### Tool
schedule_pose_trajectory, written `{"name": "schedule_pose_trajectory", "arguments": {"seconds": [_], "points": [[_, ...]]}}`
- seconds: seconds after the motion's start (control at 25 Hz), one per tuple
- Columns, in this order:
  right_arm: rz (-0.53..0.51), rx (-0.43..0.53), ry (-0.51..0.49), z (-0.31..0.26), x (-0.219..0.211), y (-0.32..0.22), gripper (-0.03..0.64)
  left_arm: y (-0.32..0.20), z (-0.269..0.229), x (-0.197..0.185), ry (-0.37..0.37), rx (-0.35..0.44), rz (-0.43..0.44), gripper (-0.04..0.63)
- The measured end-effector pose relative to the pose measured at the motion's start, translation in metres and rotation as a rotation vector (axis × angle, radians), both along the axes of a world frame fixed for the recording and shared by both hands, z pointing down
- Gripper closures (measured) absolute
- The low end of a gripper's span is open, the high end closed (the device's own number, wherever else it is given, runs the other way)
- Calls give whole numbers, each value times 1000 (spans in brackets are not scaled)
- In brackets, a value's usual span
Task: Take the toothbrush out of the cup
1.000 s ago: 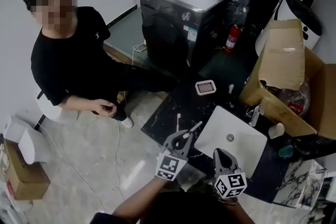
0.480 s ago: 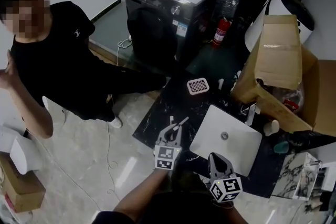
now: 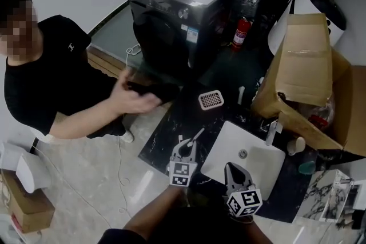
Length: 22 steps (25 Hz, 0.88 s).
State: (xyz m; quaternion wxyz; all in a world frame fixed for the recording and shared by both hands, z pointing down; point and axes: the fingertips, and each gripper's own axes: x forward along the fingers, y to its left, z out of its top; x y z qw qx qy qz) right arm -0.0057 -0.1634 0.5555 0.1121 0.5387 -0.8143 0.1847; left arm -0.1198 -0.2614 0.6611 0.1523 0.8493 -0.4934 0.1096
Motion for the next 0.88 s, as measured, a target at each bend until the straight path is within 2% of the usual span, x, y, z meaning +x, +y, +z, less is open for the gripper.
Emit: {"name": "schedule_pose_trajectory", "arguments": {"seconds": [0.16, 0.32, 0.6, 0.88], "points": [[14, -24, -12, 9, 11, -13, 604, -7, 14, 2, 13, -54, -34, 549], [30, -45, -25, 18, 21, -20, 603, -12, 33, 5, 15, -143, -73, 549], [54, -57, -24, 24, 36, -26, 604, -12, 62, 26, -90, -235, -31, 549], [67, -73, -31, 30, 44, -27, 604, -15, 76, 30, -110, -288, -29, 549]]}}
